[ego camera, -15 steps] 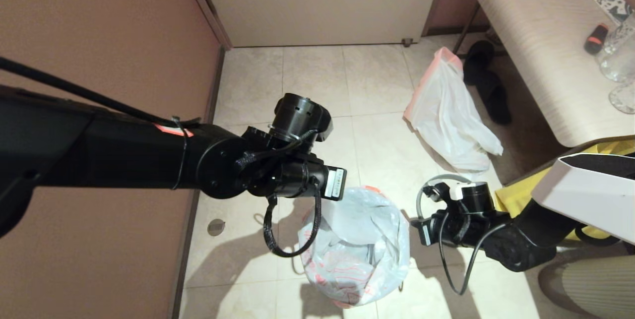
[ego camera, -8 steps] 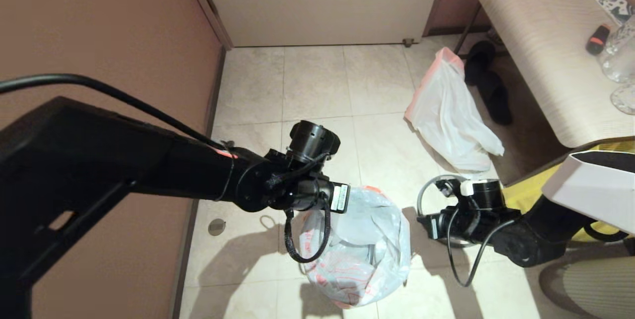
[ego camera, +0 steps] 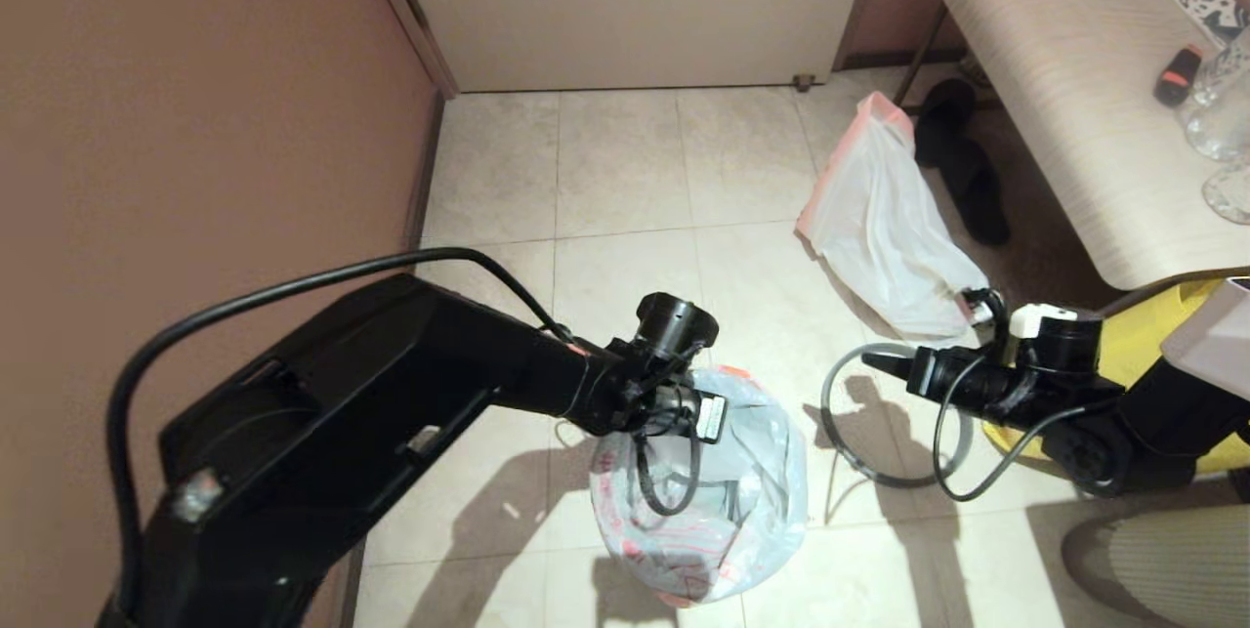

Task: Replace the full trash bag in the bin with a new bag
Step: Put the new garbage bag on the trash can

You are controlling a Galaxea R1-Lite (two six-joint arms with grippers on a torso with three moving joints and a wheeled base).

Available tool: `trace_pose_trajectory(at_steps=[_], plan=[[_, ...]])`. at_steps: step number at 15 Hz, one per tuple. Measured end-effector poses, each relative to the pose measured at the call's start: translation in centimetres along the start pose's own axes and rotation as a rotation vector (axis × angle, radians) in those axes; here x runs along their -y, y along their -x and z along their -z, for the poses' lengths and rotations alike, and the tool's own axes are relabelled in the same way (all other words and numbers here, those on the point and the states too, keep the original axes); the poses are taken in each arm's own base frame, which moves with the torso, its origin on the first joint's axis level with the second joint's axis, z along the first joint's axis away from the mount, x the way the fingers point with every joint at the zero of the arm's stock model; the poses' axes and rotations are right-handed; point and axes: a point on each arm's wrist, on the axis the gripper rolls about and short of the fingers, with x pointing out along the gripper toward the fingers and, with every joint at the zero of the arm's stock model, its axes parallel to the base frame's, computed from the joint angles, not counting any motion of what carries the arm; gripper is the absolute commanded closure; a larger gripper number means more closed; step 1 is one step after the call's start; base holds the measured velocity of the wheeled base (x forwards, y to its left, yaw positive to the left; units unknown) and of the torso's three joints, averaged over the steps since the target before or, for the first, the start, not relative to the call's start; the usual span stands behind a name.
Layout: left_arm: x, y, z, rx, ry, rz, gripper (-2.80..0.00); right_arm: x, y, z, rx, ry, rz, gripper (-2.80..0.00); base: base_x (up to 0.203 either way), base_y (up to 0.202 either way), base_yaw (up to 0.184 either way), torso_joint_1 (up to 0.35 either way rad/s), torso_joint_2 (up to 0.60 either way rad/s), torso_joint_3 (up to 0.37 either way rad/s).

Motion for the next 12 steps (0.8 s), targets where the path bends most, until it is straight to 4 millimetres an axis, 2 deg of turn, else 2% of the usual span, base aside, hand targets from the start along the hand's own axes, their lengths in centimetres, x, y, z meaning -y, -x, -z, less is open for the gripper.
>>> trace_pose_trajectory(at_steps=[2,5,8,12], plan=[[0.1,-3.4,0.1,-0.031,-0.055,-0.010,0.00,0.3,0.6,-0.4,0.035,0.004,-0.010,0.00,0.000,0.000,0.000,0.000,0.00,0.000],[-0.2,-8.4,2.9,-0.136,-0.213,-0.020,0.00,0.9,1.2,-0.9,0.043,-0.013,-0.019,0.00,0.000,0.000,0.000,0.000,0.00,0.000],[-1.0,-11.2,5.6,-0.202,-0.338,-0.014,0.00,0.9,1.3,-0.9,0.040,-0.015,-0.024,0.00,0.000,0.000,0.000,0.000,0.00,0.000],[-3.8,-14.1,7.3,-0.162,-0.424,-0.044,0.00,0.8,1.4,-0.8,0.035,-0.017,-0.028,0.00,0.000,0.000,0.000,0.000,0.00,0.000]])
